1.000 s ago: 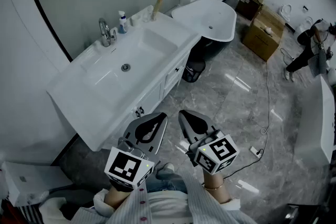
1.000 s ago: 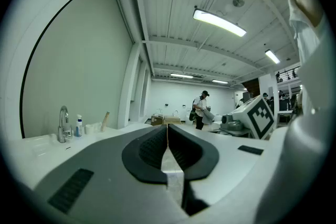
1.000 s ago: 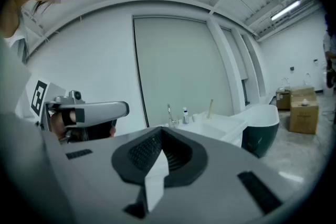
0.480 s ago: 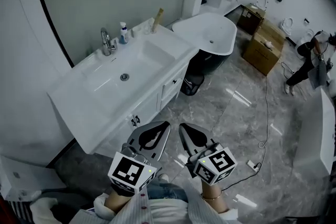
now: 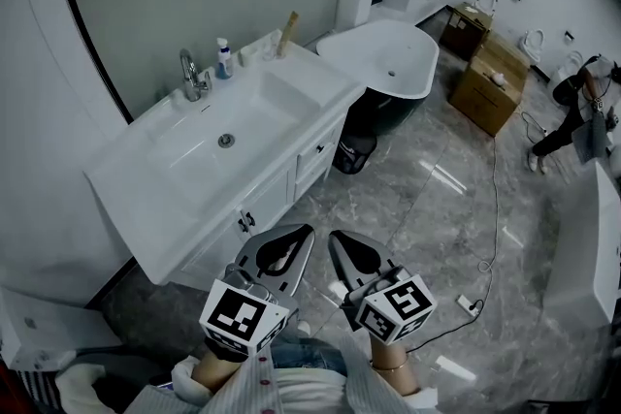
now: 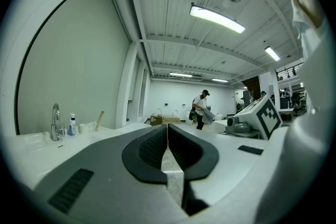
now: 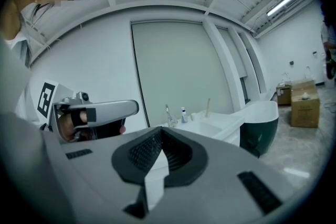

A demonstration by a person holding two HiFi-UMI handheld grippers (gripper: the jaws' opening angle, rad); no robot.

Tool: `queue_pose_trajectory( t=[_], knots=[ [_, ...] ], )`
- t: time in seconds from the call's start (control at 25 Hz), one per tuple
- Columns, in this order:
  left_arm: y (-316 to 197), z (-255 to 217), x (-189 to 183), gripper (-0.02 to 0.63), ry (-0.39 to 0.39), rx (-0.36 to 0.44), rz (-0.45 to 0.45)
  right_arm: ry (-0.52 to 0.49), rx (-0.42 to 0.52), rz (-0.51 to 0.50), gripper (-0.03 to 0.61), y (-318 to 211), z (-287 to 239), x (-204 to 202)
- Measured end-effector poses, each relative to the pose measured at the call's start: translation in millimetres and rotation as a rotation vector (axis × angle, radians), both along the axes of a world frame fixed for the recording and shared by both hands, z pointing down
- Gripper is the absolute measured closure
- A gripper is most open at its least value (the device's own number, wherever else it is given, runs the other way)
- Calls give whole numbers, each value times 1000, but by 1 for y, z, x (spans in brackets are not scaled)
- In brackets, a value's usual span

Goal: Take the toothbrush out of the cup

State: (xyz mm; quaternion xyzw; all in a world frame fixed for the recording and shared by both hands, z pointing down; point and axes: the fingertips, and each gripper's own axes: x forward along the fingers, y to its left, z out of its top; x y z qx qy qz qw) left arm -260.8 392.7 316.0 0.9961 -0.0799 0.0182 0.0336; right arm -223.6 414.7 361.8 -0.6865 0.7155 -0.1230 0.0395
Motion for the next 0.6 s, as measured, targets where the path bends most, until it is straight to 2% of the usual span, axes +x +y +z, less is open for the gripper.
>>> queue_pose_trajectory(
  t=[0.24,0.6],
  knots=[
    [-31,7,32,592,-1,-14,8,-6,-15,2,566,-27,6,29],
    [-102,-1,109,592,0,5,48,20,-38,-23,566,-106,1,93]
  ],
)
